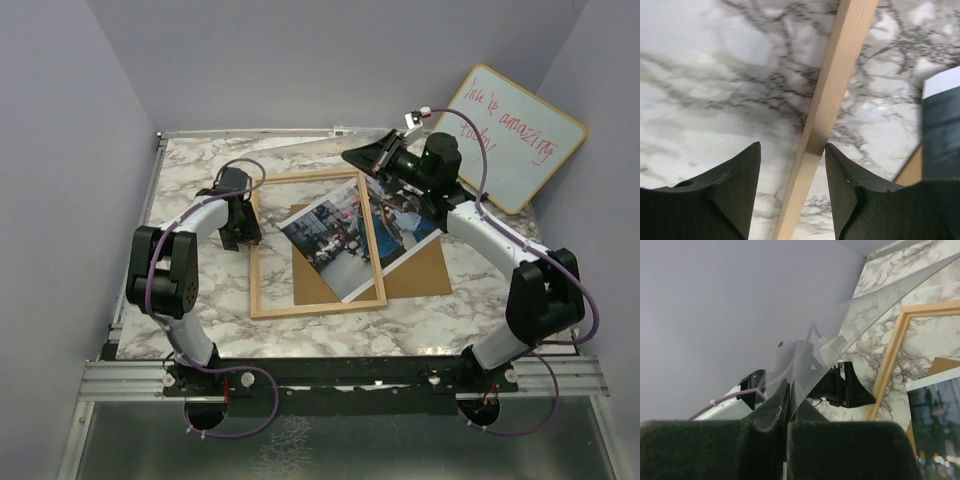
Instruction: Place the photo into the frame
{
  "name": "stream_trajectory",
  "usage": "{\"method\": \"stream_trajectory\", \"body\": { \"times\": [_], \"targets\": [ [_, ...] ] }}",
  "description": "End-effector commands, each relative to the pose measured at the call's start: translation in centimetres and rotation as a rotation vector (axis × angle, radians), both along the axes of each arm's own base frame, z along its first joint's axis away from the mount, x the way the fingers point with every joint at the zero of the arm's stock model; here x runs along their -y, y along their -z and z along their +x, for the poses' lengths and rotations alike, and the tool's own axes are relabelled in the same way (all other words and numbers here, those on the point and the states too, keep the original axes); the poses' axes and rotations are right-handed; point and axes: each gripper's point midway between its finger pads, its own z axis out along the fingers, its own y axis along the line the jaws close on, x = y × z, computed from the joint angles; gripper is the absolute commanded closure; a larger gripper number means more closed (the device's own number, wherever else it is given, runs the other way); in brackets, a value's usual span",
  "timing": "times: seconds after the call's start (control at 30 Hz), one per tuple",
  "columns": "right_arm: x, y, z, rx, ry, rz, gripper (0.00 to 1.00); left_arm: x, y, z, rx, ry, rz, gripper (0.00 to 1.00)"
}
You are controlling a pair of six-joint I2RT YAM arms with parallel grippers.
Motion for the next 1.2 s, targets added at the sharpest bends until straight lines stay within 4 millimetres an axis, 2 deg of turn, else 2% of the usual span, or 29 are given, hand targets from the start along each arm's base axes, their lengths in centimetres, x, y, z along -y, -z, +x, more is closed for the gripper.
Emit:
{"method": "stream_trajectory", "body": {
  "times": [0.0, 0.2, 0.33, 0.37, 0.5, 0.57, 0.73, 0.87, 0.97, 1.07, 1.17],
  "targets": [
    [-1.9, 0.4, 0.2, 0.043, -0.159, -0.018, 0.99, -3.8, -2.3, -2.0, -0.012, -0.102, 0.094, 0.42],
    [-3.5, 0.4, 1.9, 0.042, -0.258, 0.034, 0.99, -3.2, -4.6, -1.7, 0.037, -0.09, -0.022, 0.19],
    [-4.3, 0.5, 2.7, 0.047, -0.305, 0.048, 0.99, -4.5, -5.8, -1.7, 0.073, -0.154, -0.025, 0.18],
    [-4.5, 0.7, 2.9, 0.041, -0.313, 0.044, 0.99, -5.5, -5.9, -2.2, 0.069, -0.198, 0.007, 0.19],
    [-4.9, 2.0, 2.9, 0.019, -0.358, 0.001, 0.99, -11.8, -5.9, -5.0, 0.012, -0.43, 0.203, 0.34],
    [-4.8, 4.1, 2.4, -0.036, -0.377, -0.037, 0.99, -13.9, -5.9, -6.4, 0.003, -0.5, 0.248, 0.4],
    [-4.2, 10.2, 1.2, -0.189, -0.393, -0.121, 1.0, -17.3, -6.8, -8.5, 0.017, -0.616, 0.32, 0.39],
    [-3.9, 15.0, -0.3, -0.306, -0.444, -0.176, 0.99, -18.0, -7.4, -7.1, 0.055, -0.631, 0.288, 0.37],
    [-3.3, 18.5, -2.6, -0.422, -0.502, -0.196, 0.99, -17.5, -7.2, -5.3, 0.065, -0.595, 0.246, 0.37],
    [-2.3, 20.9, -4.8, -0.541, -0.503, -0.219, 0.99, -15.8, -6.6, -2.6, 0.082, -0.526, 0.13, 0.37],
    [-1.7, 21.8, -6.2, -0.646, -0.46, -0.213, 0.99, -13.3, -6.1, -0.1, 0.11, -0.462, -0.03, 0.37]
  ]
}}
